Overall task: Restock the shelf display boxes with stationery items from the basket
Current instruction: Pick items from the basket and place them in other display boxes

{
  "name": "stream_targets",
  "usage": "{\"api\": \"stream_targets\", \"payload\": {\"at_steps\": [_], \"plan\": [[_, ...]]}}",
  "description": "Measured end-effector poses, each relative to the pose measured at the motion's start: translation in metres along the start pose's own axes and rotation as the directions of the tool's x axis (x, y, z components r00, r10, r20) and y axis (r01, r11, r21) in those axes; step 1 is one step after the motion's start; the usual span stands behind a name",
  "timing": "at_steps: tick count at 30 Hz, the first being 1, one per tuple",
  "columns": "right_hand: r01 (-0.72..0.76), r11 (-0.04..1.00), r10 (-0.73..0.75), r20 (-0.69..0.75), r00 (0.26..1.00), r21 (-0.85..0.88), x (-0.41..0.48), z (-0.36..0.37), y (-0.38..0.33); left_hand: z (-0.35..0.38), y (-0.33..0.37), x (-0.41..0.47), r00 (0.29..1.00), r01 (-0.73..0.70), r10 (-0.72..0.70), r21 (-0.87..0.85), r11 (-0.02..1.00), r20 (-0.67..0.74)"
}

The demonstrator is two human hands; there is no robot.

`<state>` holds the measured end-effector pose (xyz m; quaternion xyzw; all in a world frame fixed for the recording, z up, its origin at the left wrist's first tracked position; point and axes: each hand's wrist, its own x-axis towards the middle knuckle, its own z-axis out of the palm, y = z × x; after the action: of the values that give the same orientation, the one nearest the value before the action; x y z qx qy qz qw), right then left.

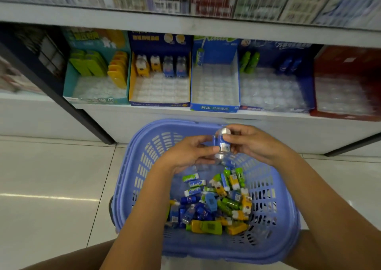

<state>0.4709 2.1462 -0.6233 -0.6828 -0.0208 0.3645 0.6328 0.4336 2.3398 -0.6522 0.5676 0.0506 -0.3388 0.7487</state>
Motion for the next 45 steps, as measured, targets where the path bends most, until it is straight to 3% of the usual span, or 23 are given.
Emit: {"api": "stream_targets", "payload": {"at_steps": [10, 13, 15, 18, 21, 24, 28, 39, 41, 42, 43, 45], "plan": [[0.046, 0.973, -0.034, -0.056, 0.998, 0.226, 0.009, 0.005, -0.053, 0.013, 0.027, -0.007, 0.98, -0.184, 0.161, -0.235, 0.954, -0.113], [0.15, 0.947, -0.112, -0.144, 0.983, 0.285, 0.024, 0.007, -0.078, 0.003, 0.036, -0.013, 0.967, -0.228, 0.182, -0.288, 0.93, -0.177], [0.263, 0.95, -0.211, -0.28, 0.936, 0.165, 0.04, 0.008, -0.098, -0.008, 0.042, -0.017, 0.935, -0.279, 0.193, -0.279, 0.919, -0.297], [0.354, 0.913, -0.408, -0.401, 0.82, -0.206, 0.07, 0.017, -0.119, -0.025, 0.049, -0.024, 0.841, -0.388, 0.216, -0.275, 0.88, -0.496], [0.329, 0.715, -0.597, -0.295, 0.746, -0.618, 0.101, 0.033, -0.13, -0.041, 0.053, -0.032, 0.778, -0.493, 0.214, -0.363, 0.791, -0.591], [0.243, 0.466, -0.642, -0.136, 0.755, -0.851, 0.124, 0.048, -0.136, -0.05, 0.053, -0.037, 0.733, -0.557, 0.222, -0.38, 0.739, -0.644], [0.107, 0.287, -0.58, -0.083, 0.811, -0.952, 0.139, 0.054, -0.133, -0.056, 0.049, -0.037, 0.695, -0.561, 0.218, -0.327, 0.761, -0.685], [0.021, 0.203, -0.571, -0.101, 0.815, -0.979, 0.139, 0.054, -0.134, -0.057, 0.047, -0.035, 0.741, -0.604, 0.215, -0.49, 0.629, -0.636], [0.043, 0.225, -0.594, -0.102, 0.798, -0.973, 0.133, 0.059, -0.137, -0.055, 0.048, -0.036, 0.729, -0.612, 0.222, -0.471, 0.635, -0.648], [0.08, 0.298, -0.617, -0.128, 0.776, -0.951, 0.127, 0.064, -0.138, -0.054, 0.048, -0.036, 0.72, -0.616, 0.231, -0.45, 0.646, -0.654], [0.147, 0.434, -0.613, -0.172, 0.771, -0.889, 0.121, 0.069, -0.137, -0.054, 0.048, -0.036, 0.709, -0.622, 0.242, -0.427, 0.657, -0.662], [0.28, 0.746, -0.473, -0.185, 0.862, -0.604, 0.106, 0.079, -0.136, -0.053, 0.049, -0.035, 0.694, -0.636, 0.271, -0.39, 0.666, -0.668]]}}
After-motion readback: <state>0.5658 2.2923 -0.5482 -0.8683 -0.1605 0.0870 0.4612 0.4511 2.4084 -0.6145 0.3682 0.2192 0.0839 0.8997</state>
